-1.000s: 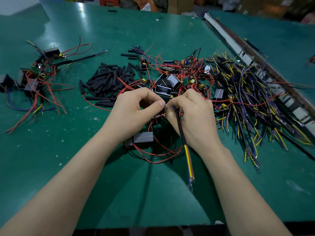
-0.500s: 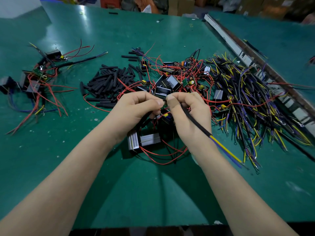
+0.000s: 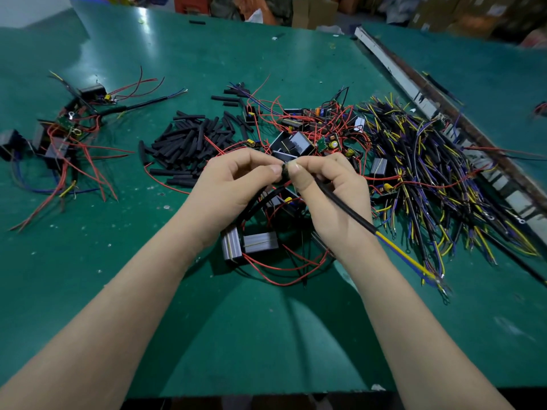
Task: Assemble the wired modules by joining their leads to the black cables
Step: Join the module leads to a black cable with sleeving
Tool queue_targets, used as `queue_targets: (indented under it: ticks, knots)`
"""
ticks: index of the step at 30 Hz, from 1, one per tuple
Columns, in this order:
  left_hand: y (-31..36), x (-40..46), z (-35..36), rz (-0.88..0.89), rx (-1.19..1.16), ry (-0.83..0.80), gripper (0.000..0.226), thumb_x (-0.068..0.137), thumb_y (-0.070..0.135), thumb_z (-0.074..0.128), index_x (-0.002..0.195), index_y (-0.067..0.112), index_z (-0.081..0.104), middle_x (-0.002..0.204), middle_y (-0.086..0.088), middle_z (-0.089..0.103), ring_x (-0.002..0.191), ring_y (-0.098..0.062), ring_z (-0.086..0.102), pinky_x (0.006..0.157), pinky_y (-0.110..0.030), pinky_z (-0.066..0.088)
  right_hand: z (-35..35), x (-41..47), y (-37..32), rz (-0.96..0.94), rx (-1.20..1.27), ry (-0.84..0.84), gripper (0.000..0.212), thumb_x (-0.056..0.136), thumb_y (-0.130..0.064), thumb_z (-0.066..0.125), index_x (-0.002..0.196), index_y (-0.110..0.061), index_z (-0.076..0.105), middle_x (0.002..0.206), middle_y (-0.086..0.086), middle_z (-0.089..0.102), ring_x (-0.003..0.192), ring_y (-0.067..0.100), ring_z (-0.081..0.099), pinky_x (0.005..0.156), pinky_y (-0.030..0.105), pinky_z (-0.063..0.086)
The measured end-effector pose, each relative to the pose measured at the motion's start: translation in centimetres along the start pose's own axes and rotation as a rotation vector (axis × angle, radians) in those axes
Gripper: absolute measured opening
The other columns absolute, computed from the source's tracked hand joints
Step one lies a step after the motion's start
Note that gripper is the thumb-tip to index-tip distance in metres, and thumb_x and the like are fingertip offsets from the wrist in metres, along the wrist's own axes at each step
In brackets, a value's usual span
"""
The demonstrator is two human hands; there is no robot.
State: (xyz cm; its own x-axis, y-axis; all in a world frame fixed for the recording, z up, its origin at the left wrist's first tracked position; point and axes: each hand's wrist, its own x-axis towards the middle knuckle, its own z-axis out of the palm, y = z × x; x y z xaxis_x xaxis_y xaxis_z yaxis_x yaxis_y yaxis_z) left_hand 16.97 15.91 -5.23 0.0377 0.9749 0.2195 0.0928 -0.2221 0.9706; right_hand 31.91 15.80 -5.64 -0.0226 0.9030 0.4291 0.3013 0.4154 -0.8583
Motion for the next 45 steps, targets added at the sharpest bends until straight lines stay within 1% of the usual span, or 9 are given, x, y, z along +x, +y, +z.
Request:
queue_targets:
  ticks: [4, 7, 11, 18, 27, 33, 37, 41, 45]
  knots:
    - [-0.3, 0.0, -0.1, 0.129, 0.16, 0.041, 0.013, 0.088, 0.022, 0.066, 0.08, 0.031, 0.068, 0.073, 0.015, 0.066, 0.071, -0.002, 0.056, 0.069, -0.016, 0.046, -0.1, 0.0, 0.2, -0.04, -0.075, -0.012, 0.008, 0.09, -0.014, 0.066, 0.091, -0.022, 0.069, 0.079, -0.006, 0.045, 0.073, -0.006, 0.047, 0.069, 0.007, 0.035]
    - [-0.4, -0.1, -0.1, 0.207, 0.256, 0.063, 0.013, 0.088, 0.024, 0.066, 0.084, 0.037, 0.066, 0.082, 0.014, 0.067, 0.074, -0.002, 0.058, 0.07, -0.016, 0.046, -0.1, 0.1, 0.4, -0.052, -0.144, -0.022, 0.008, 0.09, -0.017, 0.066, 0.093, -0.015, 0.073, 0.081, 0.0, 0.048, 0.079, 0.009, 0.049, 0.07, 0.013, 0.036]
    - [-0.5, -0.2, -0.1, 0.336, 0.431, 0.1, 0.004, 0.086, 0.026, 0.063, 0.086, 0.029, 0.065, 0.083, 0.01, 0.063, 0.074, 0.003, 0.053, 0.068, -0.01, 0.038, -0.1, 0.0, 0.7, -0.079, -0.207, -0.012, 0.011, 0.089, -0.024, 0.066, 0.093, -0.016, 0.074, 0.081, 0.003, 0.049, 0.08, 0.018, 0.048, 0.07, 0.023, 0.038]
    - [-0.4, -0.1, -0.2, 0.266, 0.363, 0.111, 0.019, 0.088, 0.021, 0.063, 0.079, 0.038, 0.06, 0.073, 0.019, 0.059, 0.068, 0.007, 0.052, 0.065, -0.008, 0.036, -0.2, -0.1, 0.6, -0.213, -0.34, 0.02, 0.02, 0.088, -0.027, 0.066, 0.106, -0.018, 0.069, 0.085, -0.006, 0.047, 0.088, 0.022, 0.053, 0.079, 0.054, 0.045]
    - [-0.2, -0.1, -0.2, 0.119, 0.186, 0.014, 0.008, 0.081, 0.031, 0.06, 0.075, 0.033, 0.064, 0.065, 0.016, 0.058, 0.064, -0.004, 0.051, 0.066, -0.023, 0.044, -0.2, -0.3, 0.6, -0.351, -0.354, 0.06, 0.014, 0.09, -0.017, 0.066, 0.101, -0.012, 0.073, 0.091, 0.004, 0.055, 0.088, 0.031, 0.057, 0.075, 0.054, 0.045]
    - [-0.2, 0.0, -0.4, 0.066, 0.152, -0.058, 0.01, 0.082, 0.027, 0.06, 0.074, 0.029, 0.065, 0.06, 0.013, 0.056, 0.06, -0.005, 0.049, 0.06, -0.016, 0.041, -0.2, -0.2, 1.0, -0.451, -0.471, 0.078, 0.008, 0.088, -0.01, 0.067, 0.093, -0.006, 0.072, 0.088, 0.01, 0.06, 0.082, 0.032, 0.057, 0.071, 0.047, 0.044]
    - [-0.2, 0.0, -0.3, 0.037, 0.143, -0.064, 0.009, 0.081, 0.028, 0.06, 0.074, 0.029, 0.066, 0.064, 0.009, 0.057, 0.062, -0.007, 0.05, 0.062, -0.02, 0.042, -0.2, -0.1, 1.0, -0.49, -0.531, 0.103, 0.008, 0.088, -0.012, 0.067, 0.09, -0.006, 0.072, 0.088, 0.01, 0.06, 0.081, 0.032, 0.056, 0.068, 0.041, 0.041]
    - [-0.2, 0.1, -0.6, 0.086, 0.251, -0.058, 0.008, 0.083, 0.029, 0.064, 0.075, 0.029, 0.065, 0.069, 0.012, 0.06, 0.066, -0.005, 0.051, 0.068, -0.023, 0.043, -0.1, -0.3, 0.8, -0.438, -0.539, 0.07, 0.009, 0.088, -0.013, 0.065, 0.089, -0.007, 0.071, 0.089, 0.009, 0.061, 0.083, 0.031, 0.054, 0.068, 0.04, 0.038]
    - [-0.1, 0.0, -0.9, 0.302, 0.566, -0.021, 0.006, 0.087, 0.02, 0.063, 0.082, 0.019, 0.066, 0.078, 0.011, 0.058, 0.072, 0.001, 0.051, 0.07, -0.009, 0.037, 0.1, -0.4, 0.4, -0.27, -0.454, -0.042, 0.014, 0.088, -0.018, 0.06, 0.088, -0.006, 0.07, 0.089, 0.005, 0.057, 0.09, 0.032, 0.054, 0.075, 0.05, 0.043]
